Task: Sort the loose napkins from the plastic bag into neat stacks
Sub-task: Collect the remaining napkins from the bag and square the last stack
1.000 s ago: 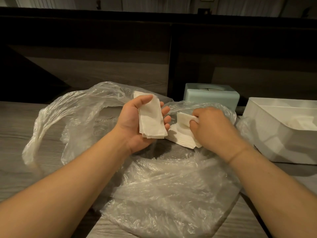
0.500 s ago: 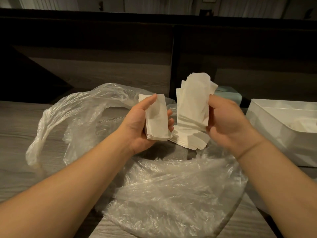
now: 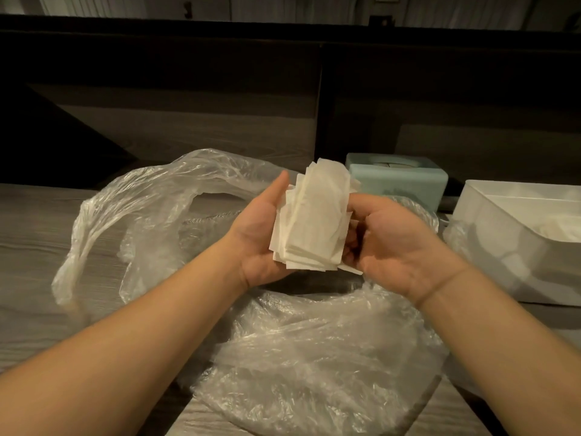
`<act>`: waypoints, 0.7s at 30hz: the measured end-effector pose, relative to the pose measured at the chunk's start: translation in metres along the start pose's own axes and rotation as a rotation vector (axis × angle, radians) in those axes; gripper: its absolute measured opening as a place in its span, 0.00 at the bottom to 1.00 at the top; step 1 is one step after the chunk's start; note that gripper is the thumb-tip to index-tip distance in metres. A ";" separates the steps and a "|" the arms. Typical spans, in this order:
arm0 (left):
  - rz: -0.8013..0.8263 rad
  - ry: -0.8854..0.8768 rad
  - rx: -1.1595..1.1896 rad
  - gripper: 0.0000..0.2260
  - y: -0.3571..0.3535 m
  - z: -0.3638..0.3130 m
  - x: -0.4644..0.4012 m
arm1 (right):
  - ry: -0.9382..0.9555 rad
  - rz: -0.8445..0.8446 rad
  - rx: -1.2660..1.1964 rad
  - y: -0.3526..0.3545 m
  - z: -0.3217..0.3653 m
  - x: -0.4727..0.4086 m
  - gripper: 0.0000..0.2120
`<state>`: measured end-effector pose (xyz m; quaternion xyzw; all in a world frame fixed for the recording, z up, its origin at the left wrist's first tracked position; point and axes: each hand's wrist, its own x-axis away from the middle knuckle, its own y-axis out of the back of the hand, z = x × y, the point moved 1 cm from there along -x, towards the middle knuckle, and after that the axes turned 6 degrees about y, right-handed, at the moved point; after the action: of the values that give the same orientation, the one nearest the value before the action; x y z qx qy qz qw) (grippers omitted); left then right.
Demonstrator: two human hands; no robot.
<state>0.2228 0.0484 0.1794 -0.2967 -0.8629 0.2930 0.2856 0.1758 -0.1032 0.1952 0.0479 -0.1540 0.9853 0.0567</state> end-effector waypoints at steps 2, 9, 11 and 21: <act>0.006 0.011 -0.015 0.31 -0.001 0.001 0.000 | 0.019 -0.060 0.079 -0.001 -0.002 0.000 0.02; -0.033 0.018 -0.044 0.34 -0.003 0.002 0.001 | 0.202 -0.144 0.265 0.001 0.004 0.000 0.06; -0.033 0.020 -0.049 0.35 -0.003 0.002 0.001 | 0.161 -0.143 0.198 0.004 0.006 -0.001 0.03; 0.077 0.046 -0.117 0.43 -0.004 0.003 0.002 | 0.050 -0.072 0.148 -0.004 0.000 0.004 0.04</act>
<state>0.2179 0.0454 0.1807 -0.3524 -0.8597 0.2461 0.2760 0.1720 -0.0988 0.1965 0.0331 -0.0775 0.9922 0.0922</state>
